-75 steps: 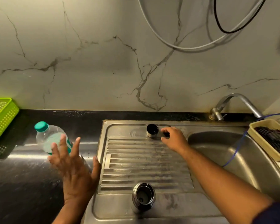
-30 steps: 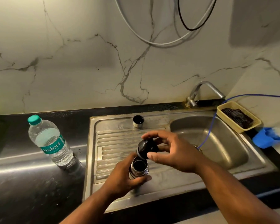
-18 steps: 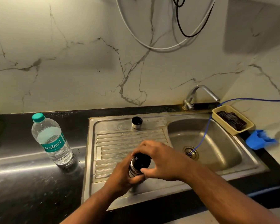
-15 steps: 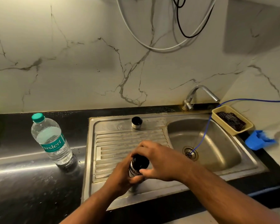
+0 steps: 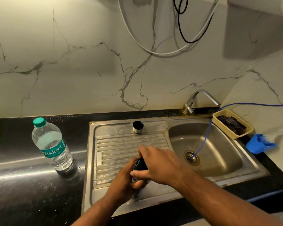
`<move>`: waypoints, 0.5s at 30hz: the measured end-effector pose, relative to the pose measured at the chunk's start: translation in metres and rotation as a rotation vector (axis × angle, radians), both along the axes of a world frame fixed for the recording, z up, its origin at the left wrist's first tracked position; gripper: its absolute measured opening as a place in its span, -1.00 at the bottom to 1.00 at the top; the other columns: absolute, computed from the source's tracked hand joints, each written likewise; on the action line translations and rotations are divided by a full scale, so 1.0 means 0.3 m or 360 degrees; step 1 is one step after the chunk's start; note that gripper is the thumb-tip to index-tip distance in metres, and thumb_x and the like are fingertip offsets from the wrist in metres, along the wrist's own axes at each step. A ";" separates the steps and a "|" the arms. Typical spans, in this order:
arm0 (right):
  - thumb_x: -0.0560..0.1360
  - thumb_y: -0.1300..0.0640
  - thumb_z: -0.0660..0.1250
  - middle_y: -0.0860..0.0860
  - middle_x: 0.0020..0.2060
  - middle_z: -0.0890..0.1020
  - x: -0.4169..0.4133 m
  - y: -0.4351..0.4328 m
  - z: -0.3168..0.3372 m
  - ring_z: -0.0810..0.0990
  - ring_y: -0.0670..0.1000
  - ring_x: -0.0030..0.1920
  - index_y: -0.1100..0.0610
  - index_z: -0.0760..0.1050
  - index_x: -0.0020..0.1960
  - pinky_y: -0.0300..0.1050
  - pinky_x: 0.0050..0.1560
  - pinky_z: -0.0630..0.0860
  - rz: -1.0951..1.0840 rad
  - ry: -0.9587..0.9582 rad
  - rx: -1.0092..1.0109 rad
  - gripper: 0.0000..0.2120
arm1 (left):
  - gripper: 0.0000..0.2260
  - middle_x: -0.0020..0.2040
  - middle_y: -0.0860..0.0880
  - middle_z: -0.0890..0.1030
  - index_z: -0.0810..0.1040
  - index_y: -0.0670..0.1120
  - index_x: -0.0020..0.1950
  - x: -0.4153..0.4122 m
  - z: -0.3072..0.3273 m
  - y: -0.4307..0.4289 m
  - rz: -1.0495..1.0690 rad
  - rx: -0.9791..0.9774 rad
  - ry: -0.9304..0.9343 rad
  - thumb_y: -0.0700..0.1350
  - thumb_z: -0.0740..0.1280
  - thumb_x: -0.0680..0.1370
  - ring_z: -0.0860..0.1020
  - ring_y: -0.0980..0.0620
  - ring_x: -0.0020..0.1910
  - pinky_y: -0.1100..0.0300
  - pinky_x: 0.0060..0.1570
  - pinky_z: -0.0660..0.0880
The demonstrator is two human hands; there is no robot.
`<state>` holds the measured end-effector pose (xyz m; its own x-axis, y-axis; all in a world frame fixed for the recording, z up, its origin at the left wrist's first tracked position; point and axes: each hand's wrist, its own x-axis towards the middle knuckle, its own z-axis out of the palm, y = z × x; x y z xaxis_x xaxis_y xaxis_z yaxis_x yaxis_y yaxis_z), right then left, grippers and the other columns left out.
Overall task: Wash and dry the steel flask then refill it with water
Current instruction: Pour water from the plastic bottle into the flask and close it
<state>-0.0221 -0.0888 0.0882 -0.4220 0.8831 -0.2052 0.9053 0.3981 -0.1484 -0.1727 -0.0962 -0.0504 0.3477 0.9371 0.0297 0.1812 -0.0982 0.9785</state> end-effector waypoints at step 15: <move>0.49 -0.47 0.20 0.01 -0.10 0.63 -0.005 -0.002 -0.023 0.53 0.00 -0.21 0.07 0.45 0.15 -0.10 -0.14 0.50 -0.0006 -0.0105 0.0241 -0.39 | -0.62 -0.10 0.18 0.65 0.55 0.28 0.17 0.013 0.022 -0.011 0.0052 -0.0062 0.0068 -0.05 0.35 0.40 0.56 0.22 -0.19 0.23 -0.18 0.49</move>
<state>-0.0236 -0.0894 0.0815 -0.4083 0.9076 -0.0971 0.9127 0.4077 -0.0271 -0.1688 -0.0995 -0.0438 0.3174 0.9481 -0.0214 0.2253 -0.0534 0.9728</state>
